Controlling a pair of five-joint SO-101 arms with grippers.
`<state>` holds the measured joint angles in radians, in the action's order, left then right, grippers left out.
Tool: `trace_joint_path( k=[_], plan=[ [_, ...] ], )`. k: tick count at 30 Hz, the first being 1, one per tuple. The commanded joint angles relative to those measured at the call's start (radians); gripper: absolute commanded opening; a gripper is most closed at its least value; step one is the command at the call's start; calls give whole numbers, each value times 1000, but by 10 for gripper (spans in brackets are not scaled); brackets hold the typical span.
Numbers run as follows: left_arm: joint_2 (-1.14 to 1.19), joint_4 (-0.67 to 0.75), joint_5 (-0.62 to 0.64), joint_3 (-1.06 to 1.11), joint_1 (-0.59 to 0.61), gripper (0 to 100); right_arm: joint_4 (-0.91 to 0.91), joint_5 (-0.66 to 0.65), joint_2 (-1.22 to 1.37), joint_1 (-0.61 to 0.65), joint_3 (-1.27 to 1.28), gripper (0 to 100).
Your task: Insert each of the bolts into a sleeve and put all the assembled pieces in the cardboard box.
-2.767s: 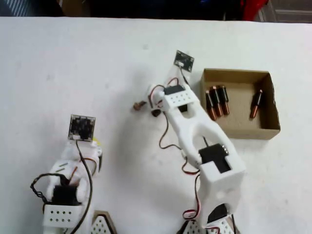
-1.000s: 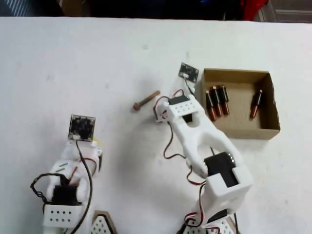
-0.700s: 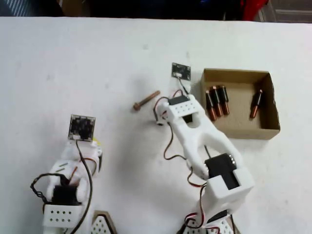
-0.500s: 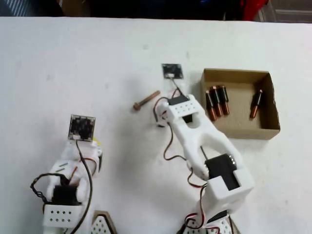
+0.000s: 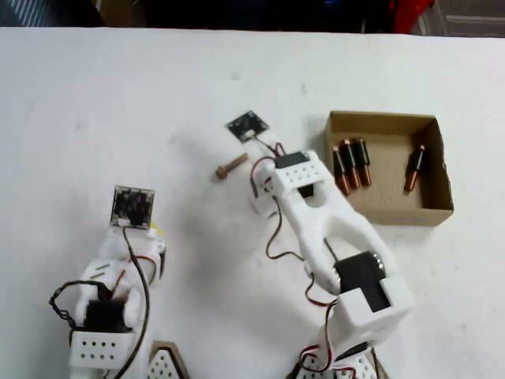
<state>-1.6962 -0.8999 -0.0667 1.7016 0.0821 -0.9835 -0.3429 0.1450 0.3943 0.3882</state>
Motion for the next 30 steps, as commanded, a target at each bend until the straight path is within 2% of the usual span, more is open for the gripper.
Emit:
trace_joint_path(
  k=[1,7,14,25,30],
  plan=[
    [-5,-8,-6,-2,10,23,-108,-12,-96,-10,-78,19],
    [-7,-32,-8,-2,10,23,-216,-20,-160,-12,-106,91],
    [-7,-32,-8,-2,10,23,-234,-189,-159,-13,-60,110],
    [-7,-34,-8,-2,10,23,-196,-196,-134,-88,-25,112],
    [-7,-34,-8,-2,10,23,-179,-195,-58,-81,-28,113]
  ],
)
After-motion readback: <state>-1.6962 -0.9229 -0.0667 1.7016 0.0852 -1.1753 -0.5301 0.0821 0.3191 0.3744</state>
